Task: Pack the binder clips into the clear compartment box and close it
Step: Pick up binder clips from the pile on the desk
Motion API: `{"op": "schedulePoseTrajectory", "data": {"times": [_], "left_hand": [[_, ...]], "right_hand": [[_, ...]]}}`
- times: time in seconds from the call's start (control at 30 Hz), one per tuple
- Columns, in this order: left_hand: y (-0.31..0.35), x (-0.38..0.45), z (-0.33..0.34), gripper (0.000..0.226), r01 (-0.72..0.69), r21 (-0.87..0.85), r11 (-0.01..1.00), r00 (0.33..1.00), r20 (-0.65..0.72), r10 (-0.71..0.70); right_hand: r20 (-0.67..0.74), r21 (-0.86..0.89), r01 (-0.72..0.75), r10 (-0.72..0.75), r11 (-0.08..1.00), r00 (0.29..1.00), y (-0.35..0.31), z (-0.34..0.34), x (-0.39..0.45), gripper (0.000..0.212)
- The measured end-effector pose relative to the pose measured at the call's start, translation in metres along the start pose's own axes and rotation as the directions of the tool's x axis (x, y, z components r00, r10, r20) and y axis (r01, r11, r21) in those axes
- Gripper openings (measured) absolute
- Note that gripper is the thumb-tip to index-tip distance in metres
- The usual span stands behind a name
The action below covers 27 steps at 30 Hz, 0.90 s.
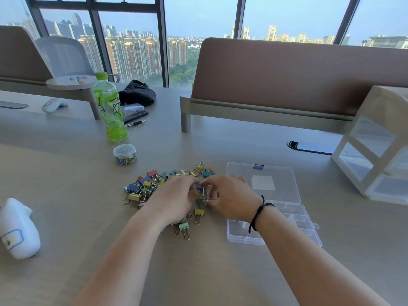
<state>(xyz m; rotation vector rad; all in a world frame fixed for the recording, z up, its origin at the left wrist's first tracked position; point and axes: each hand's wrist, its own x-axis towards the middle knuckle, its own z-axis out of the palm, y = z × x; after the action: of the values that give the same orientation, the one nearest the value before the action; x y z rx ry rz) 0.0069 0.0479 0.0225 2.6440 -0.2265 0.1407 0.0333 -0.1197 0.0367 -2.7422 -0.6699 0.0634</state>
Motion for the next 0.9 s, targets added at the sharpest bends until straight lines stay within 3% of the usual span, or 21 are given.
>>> {"op": "schedulePoseTrajectory", "data": {"times": [0.23, 0.37, 0.47, 0.63, 0.77, 0.9], "left_hand": [[-0.002, 0.006, -0.005, 0.029, 0.109, -0.253, 0.961, 0.982, -0.122, -0.143], [0.000, 0.009, -0.007, 0.039, 0.188, -0.547, 0.816, 0.949, -0.113, -0.294], [0.004, 0.008, -0.008, 0.044, 0.257, -0.644, 0.720, 0.926, -0.049, -0.375], [0.005, 0.011, -0.007, 0.041, 0.256, -0.657, 0.709, 0.911, -0.081, -0.404], [0.012, 0.004, -0.009, 0.036, 0.236, -0.392, 0.889, 0.939, -0.144, -0.313], [0.011, 0.002, -0.004, 0.027, 0.185, -0.232, 0.955, 0.972, -0.102, -0.213]], "right_hand": [[-0.018, -0.088, -0.013, 0.012, 0.996, 1.000, -0.001, 0.005, 0.001, 0.042], [-0.078, -0.102, -0.022, 0.014, 0.995, 0.997, -0.007, 0.014, 0.005, 0.021], [-0.089, -0.113, -0.020, 0.010, 0.993, 0.996, -0.011, 0.016, 0.005, 0.020], [-0.053, 0.001, 0.021, -0.020, 1.000, 0.998, -0.010, 0.003, -0.005, 0.025], [-0.053, 0.110, 0.086, -0.081, 0.990, 0.995, -0.010, -0.005, -0.015, 0.027], [0.008, -0.043, 0.242, -0.242, 0.969, 0.970, -0.016, 0.002, -0.023, 0.040]]}}
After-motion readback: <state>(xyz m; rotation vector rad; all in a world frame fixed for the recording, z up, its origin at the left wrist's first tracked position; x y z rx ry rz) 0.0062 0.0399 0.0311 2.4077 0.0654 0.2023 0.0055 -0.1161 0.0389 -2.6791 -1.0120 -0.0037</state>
